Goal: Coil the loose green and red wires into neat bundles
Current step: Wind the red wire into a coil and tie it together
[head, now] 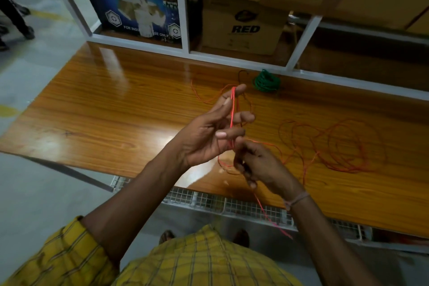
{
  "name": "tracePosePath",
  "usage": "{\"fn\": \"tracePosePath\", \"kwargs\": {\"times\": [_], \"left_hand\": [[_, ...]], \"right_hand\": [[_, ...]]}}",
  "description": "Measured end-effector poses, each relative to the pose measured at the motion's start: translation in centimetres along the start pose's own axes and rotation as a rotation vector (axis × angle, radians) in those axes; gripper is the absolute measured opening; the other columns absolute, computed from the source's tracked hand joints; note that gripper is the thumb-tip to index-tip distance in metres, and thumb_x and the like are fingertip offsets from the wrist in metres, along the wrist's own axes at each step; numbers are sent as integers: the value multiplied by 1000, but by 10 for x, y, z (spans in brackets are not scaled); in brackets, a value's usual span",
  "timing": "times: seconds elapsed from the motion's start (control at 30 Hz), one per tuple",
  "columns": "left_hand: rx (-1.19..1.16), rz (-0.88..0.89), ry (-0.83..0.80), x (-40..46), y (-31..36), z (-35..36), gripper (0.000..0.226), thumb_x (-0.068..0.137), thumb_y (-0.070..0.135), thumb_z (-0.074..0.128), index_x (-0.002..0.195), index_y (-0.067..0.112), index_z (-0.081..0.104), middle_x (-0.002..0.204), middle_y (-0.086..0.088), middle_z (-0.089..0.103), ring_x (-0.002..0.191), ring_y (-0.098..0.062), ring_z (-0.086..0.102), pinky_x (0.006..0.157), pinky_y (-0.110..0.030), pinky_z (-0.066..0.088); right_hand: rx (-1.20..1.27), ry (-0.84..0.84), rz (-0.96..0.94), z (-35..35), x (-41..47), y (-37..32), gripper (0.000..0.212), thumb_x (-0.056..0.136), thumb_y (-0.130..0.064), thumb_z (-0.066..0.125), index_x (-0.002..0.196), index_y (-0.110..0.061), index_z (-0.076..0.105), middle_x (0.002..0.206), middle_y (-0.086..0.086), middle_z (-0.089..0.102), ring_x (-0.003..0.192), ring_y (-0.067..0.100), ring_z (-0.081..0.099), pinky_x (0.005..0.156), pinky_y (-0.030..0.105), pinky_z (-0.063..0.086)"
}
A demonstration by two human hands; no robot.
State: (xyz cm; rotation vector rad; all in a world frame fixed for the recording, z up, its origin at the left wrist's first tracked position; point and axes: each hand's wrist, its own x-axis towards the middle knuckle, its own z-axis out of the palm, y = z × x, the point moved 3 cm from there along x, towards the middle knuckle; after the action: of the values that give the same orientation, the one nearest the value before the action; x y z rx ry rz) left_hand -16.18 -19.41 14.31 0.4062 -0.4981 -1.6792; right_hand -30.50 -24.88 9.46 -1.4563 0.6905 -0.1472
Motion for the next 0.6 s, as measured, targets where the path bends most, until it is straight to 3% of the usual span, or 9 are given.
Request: {"fn": "tracePosePath", "kwargs": {"times": [0.03, 0.1, 0.17, 0.23, 0.3, 0.37, 0.43, 0.5, 0.6], "left_hand": [[-8, 23, 53, 5, -1, -3, 44, 116, 24, 33, 159, 32, 35, 115, -19, 62, 51, -4, 51, 78, -38, 65], [35, 70, 183, 12, -1, -9, 41, 116, 24, 36, 156, 32, 38, 114, -19, 66, 54, -7, 52, 88, -49, 65], [187, 110, 324, 17, 2, -18, 41, 115, 22, 41, 154, 32, 39, 114, -18, 66, 58, -10, 53, 98, -60, 60], [433, 126, 440, 17, 6, -29, 45, 114, 23, 46, 155, 38, 36, 119, -18, 64, 64, -15, 57, 103, -66, 55], [708, 136, 489, 13, 11, -37, 48, 113, 26, 49, 156, 40, 33, 120, -19, 64, 70, -20, 63, 102, -65, 56], [914, 127, 482, 8, 15, -41, 49, 113, 29, 51, 156, 40, 31, 123, -24, 64, 76, -26, 68, 97, -58, 61], [984, 70, 449, 4, 15, -44, 48, 113, 30, 51, 155, 38, 31, 127, -30, 61, 82, -33, 73, 92, -53, 64], [1026, -13, 389, 0, 12, -43, 46, 113, 29, 50, 154, 36, 32, 125, -30, 62, 83, -37, 74, 89, -57, 64], [986, -155, 258, -8, 4, -38, 43, 113, 28, 49, 153, 34, 35, 119, -28, 66, 71, -39, 71, 74, -52, 65]], "right_hand": [[-5, -23, 36, 6, -3, 2, 31, 108, -40, 51, 88, -48, 73, 66, 10, 52, 39, 15, 37, 34, 24, 37], [-8, -90, 98, 14, -11, 5, 27, 111, -37, 47, 112, -52, 70, 66, 10, 53, 39, 14, 39, 33, 22, 37], [-83, -149, 125, 17, -21, 4, 29, 112, -36, 47, 136, -47, 60, 67, 9, 54, 41, 12, 42, 35, 23, 39], [-248, -193, 122, 14, -32, -4, 32, 112, -32, 50, 143, -38, 55, 71, 12, 56, 43, 7, 48, 38, 25, 40], [-376, -218, 79, 7, -39, -15, 25, 110, -24, 54, 134, -25, 62, 72, 13, 57, 44, 2, 49, 39, 25, 41], [-418, -222, 35, -4, -42, -26, 19, 109, -20, 56, 122, -17, 70, 69, 10, 57, 47, 6, 46, 44, 17, 39], [-397, -210, -11, -17, -42, -36, 17, 108, -24, 59, 112, -16, 73, 68, 7, 56, 50, 10, 44, 45, 19, 35], [-365, -176, -48, -32, -40, -44, 18, 105, -28, 62, 106, -15, 74, 67, 4, 55, 51, 13, 42, 44, 23, 32], [-290, -127, -110, -53, -36, -57, 20, 103, -21, 62, 103, -3, 71, 62, 2, 49, 46, 13, 36, 41, 24, 29]]}}
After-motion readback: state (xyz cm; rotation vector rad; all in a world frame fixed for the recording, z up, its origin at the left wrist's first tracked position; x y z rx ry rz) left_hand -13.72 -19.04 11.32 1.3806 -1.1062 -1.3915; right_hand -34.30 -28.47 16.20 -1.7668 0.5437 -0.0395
